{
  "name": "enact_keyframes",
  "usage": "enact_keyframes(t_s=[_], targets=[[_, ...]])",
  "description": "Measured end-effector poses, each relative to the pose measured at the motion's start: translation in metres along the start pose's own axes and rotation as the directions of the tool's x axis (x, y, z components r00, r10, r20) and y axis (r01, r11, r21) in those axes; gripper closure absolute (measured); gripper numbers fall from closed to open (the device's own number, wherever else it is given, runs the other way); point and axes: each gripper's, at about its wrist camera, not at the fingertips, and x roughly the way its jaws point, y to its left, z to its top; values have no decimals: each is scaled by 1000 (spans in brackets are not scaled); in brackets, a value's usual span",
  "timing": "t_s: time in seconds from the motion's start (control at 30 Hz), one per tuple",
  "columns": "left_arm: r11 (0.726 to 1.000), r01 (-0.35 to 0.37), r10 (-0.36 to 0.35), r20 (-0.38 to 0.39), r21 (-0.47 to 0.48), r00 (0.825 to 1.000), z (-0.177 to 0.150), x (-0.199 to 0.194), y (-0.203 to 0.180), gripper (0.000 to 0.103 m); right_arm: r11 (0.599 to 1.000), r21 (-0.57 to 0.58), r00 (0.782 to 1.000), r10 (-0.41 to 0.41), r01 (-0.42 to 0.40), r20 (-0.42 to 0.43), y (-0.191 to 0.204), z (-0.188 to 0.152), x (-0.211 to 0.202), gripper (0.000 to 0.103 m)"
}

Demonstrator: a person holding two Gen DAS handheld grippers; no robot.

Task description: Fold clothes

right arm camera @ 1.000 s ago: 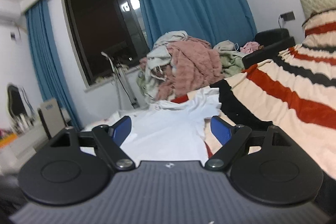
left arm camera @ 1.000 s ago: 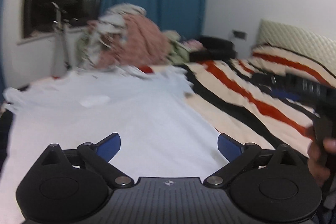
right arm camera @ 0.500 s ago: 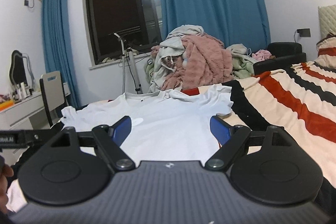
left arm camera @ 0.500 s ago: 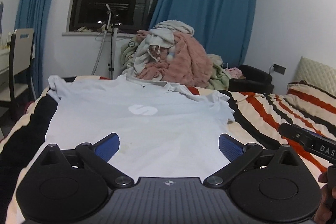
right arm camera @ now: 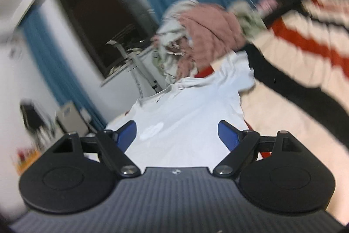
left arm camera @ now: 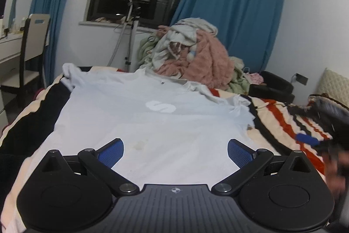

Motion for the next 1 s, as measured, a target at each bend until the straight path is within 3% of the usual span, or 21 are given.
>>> enact_keyframes(t_s=[0.13,0.4,0.5,0.7,0.83,0.93,0.97,1.0], targets=[[1000,-25,25,-29,-5,999,-8,11,3,1,964,265,1000,-3,0,13,-45,34,63,19],[999,-23,21,-61,-33,998,-13,39,9,1,876,482,1000,6,2,-15,-154,29,194,24],[999,-45,45,-41,-14,998,-12,48,9,1,883,468,999,43,-40,3,-171,26,233,24],[989,-116,112,45,93,993,-10,73,1,1,946,309,990,62,-99,126,-164,39,297,24],[986,-115,109,53,119,993,-10,97,1,1,977,209,994,18,-40,108,-161,71,345,30],[988,-111,110,21,110,994,-10,115,7,1,991,128,995,-45,33,90,-151,91,371,45],[989,-110,108,21,100,994,-8,116,10,1,994,91,994,-70,63,80,-145,96,376,70],[990,-108,106,30,85,994,-4,113,15,2,994,51,992,-102,99,69,-138,101,379,87]])
